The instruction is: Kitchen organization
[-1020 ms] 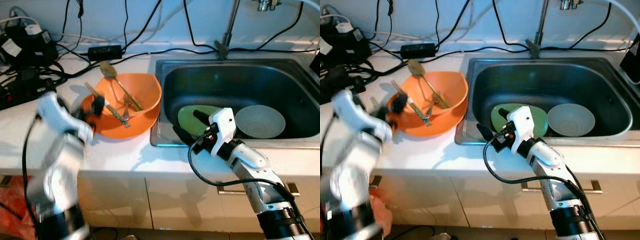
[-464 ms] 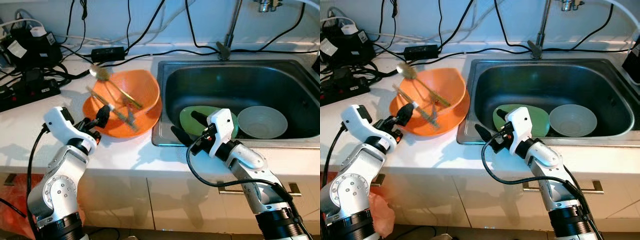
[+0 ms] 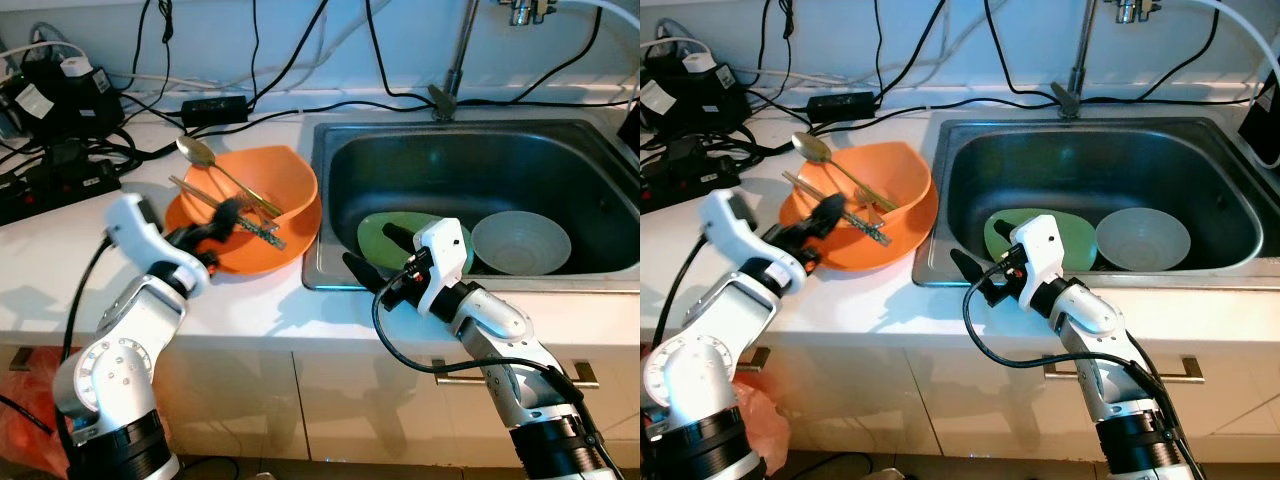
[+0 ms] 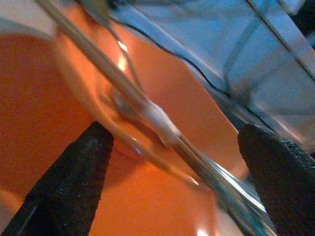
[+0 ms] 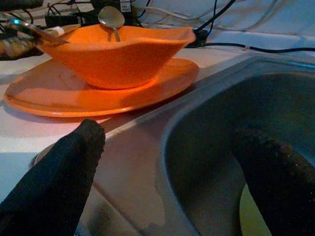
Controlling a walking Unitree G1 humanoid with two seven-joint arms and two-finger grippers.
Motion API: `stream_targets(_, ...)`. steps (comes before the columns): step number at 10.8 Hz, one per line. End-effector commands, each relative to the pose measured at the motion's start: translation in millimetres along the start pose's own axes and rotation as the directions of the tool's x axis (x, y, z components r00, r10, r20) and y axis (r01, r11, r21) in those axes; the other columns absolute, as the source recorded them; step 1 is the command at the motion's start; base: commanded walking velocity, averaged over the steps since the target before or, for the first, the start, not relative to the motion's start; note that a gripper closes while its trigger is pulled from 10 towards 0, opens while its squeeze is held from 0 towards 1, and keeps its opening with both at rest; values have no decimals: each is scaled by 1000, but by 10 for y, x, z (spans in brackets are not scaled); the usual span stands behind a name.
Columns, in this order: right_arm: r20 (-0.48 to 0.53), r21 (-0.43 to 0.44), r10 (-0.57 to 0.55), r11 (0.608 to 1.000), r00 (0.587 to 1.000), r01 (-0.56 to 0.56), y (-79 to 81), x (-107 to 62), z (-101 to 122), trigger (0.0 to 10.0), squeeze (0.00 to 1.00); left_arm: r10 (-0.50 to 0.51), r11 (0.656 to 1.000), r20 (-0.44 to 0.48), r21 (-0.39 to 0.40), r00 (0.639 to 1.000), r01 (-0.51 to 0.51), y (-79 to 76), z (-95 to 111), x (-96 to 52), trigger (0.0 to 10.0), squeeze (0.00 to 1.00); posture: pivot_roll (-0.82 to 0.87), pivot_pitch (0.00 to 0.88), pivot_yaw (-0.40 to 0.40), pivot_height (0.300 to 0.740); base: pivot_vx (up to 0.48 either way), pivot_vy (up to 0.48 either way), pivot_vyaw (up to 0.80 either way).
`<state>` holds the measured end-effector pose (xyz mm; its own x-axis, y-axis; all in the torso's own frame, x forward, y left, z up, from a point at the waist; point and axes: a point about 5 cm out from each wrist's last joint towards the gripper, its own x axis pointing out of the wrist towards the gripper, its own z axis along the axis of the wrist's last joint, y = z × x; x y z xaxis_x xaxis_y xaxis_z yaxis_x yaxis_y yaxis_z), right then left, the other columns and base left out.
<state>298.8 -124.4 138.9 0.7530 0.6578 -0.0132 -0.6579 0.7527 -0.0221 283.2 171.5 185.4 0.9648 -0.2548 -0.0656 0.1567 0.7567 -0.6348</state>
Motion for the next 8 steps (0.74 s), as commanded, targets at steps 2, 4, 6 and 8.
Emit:
stream_targets(2, 2, -12, 3, 1000, 1000, -3, -8, 38, 28, 10000, 0, -94, 996, -65, -12, 993, 93, -97, -52, -44, 10000, 0, 169, 20, 79, 740, 0, 0, 0)
stream_targets(4, 1, -15, 0, 1000, 1000, 0, -27, 38, 31, 10000, 0, -136, 989, -107, -73, 985, 128, -147, -78, -105, 10000, 0, 173, 18, 75, 740, 0, 0, 0)
stream_targets(6, 2, -15, 2, 1000, 1000, -2, -30, 50, 30, 10000, 0, -138, 989, -114, -66, 984, 131, -134, -55, -135, 10000, 0, 178, 17, 73, 740, 0, 0, 0)
stream_targets(8, 1, -12, 5, 1000, 1000, -5, -17, 58, 19, 10000, 0, -144, 987, -81, -78, 986, 138, -148, 29, -137, 10000, 0, 181, 18, 71, 740, 0, 0, 0)
